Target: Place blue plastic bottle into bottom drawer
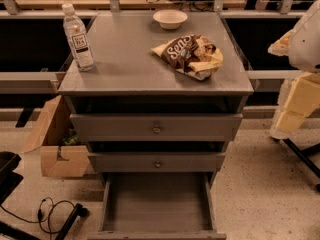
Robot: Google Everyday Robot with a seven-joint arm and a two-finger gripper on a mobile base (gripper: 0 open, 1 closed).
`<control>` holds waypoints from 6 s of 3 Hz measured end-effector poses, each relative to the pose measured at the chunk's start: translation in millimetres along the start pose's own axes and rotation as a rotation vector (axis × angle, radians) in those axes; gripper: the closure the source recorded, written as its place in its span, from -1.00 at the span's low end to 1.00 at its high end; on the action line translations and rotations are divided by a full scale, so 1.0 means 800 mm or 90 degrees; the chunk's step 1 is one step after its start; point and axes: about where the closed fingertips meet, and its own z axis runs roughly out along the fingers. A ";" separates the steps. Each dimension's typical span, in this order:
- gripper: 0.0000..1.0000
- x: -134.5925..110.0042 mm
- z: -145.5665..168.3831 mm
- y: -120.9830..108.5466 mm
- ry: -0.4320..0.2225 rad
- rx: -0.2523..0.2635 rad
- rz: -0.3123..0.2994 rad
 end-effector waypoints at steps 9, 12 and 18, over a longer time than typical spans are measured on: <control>-1.00 -0.426 0.166 -0.275 -0.743 0.000 -0.006; -1.00 -0.579 0.238 -0.251 -0.760 -0.105 0.000; 1.00 -0.656 0.248 -0.221 -0.812 -0.146 0.000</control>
Offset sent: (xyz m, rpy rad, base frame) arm 0.0920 0.0378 -0.0207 0.3690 -0.2637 -0.0316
